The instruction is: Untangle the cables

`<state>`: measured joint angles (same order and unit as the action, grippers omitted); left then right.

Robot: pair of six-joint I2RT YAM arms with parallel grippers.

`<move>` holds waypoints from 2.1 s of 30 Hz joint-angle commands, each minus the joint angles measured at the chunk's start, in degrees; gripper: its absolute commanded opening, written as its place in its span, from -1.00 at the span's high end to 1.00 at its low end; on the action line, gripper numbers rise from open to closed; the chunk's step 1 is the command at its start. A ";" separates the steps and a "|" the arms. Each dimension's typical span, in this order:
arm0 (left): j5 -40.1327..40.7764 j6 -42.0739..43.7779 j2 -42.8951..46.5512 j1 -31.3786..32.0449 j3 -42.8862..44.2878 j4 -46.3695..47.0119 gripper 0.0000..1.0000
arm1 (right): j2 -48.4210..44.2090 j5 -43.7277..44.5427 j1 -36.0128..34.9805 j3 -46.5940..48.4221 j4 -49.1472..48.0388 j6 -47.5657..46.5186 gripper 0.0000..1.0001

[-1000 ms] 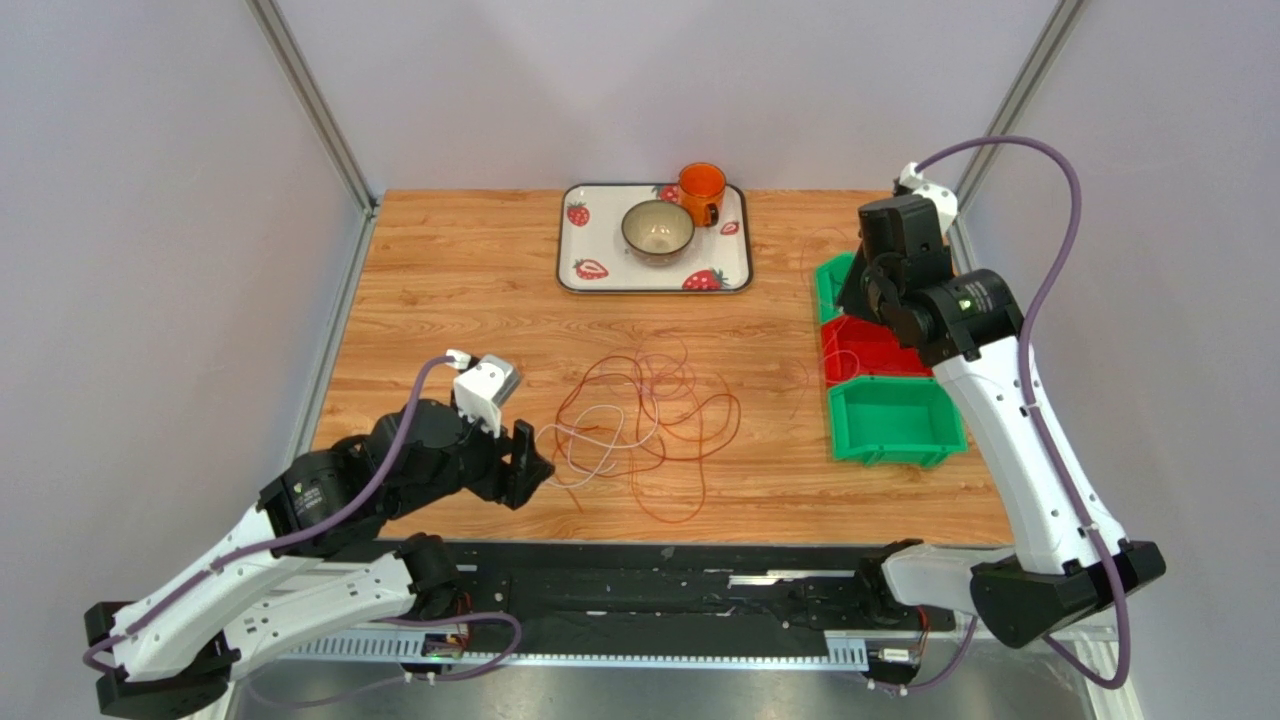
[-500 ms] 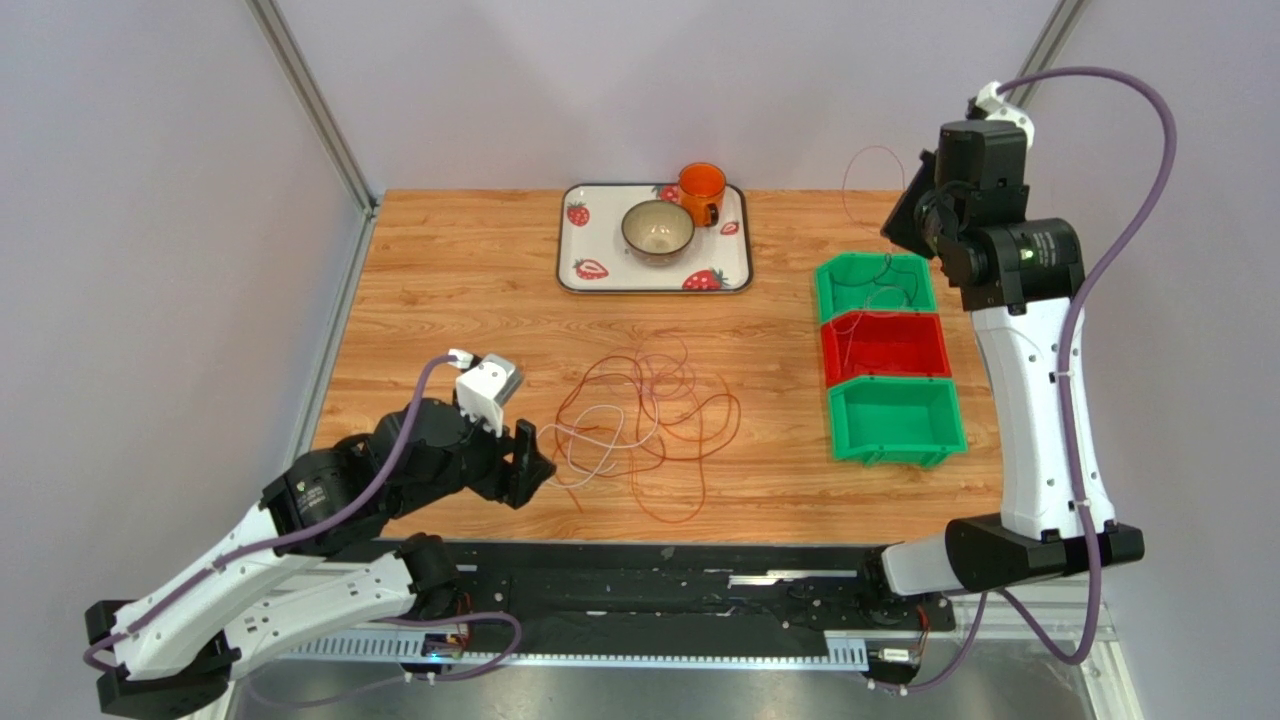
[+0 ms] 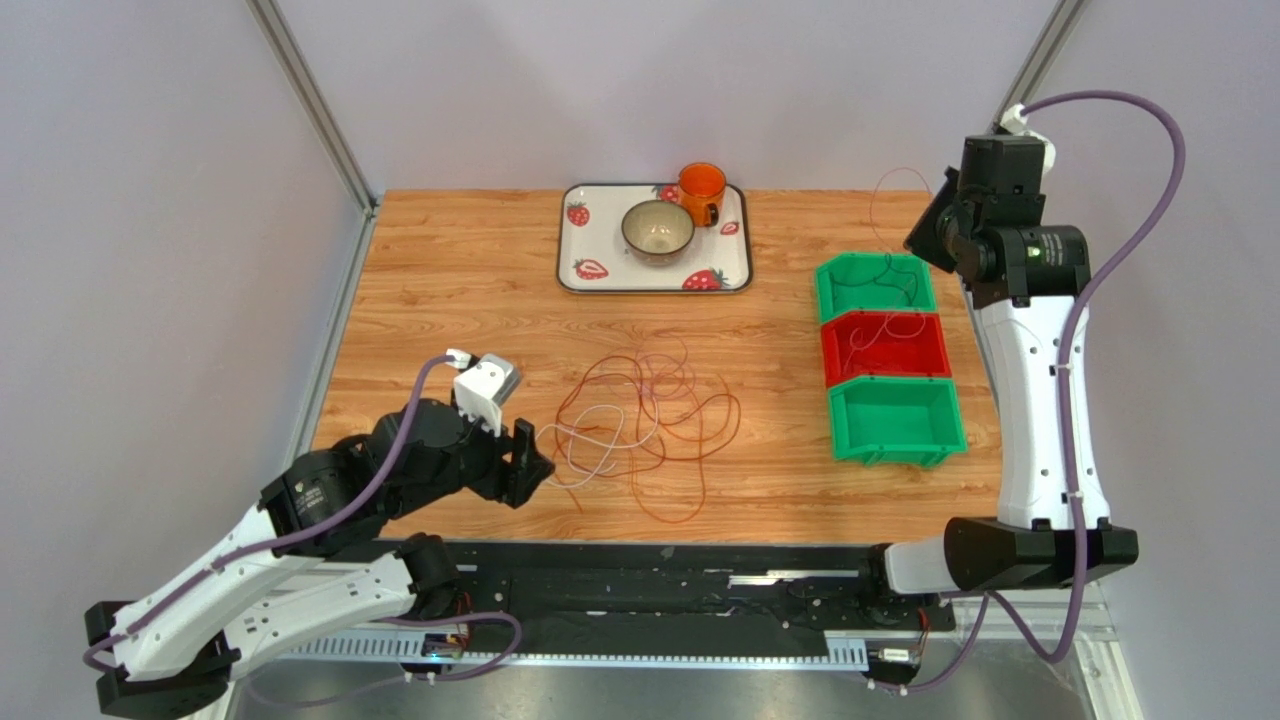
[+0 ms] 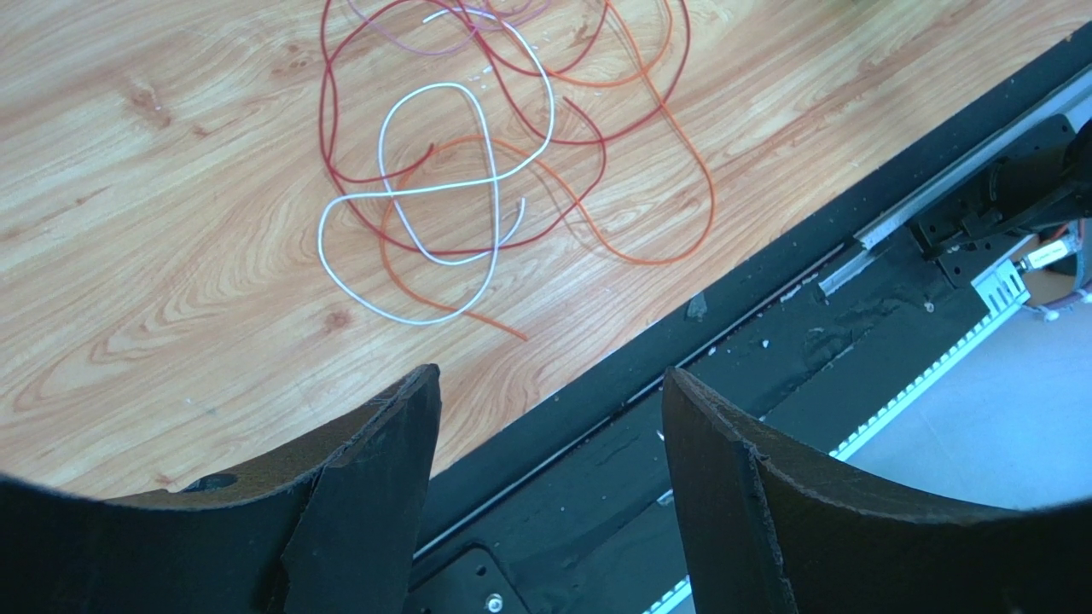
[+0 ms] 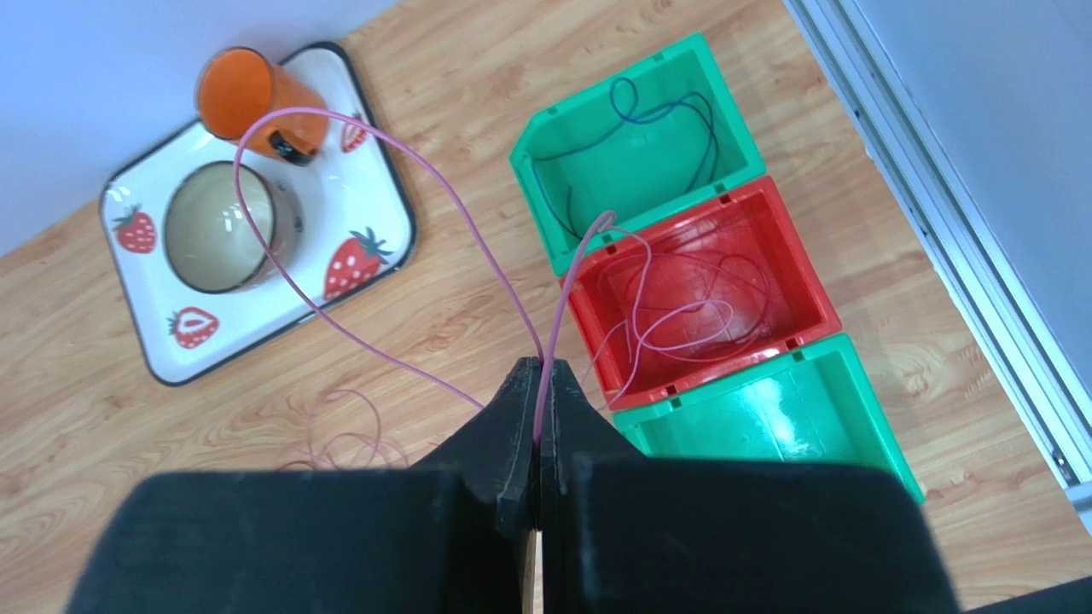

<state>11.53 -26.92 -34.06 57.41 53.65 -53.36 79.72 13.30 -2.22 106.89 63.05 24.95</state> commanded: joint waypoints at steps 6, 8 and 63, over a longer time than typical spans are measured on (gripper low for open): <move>0.51 0.02 0.40 0.07 -0.21 1.24 -0.44 | -2.29 -6.96 5.37 -12.75 -9.51 -0.34 1.00; 0.42 0.02 0.40 0.16 -0.21 1.24 -0.44 | -2.38 -8.63 5.91 -15.30 -12.06 -0.34 1.00; 1.21 0.20 -1.27 0.07 -0.12 1.16 -0.43 | 20.20 3.77 9.25 -27.79 -16.02 10.65 1.00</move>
<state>12.12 -26.89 -35.31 57.41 53.60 -53.34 98.10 21.43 6.63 77.01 48.99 36.60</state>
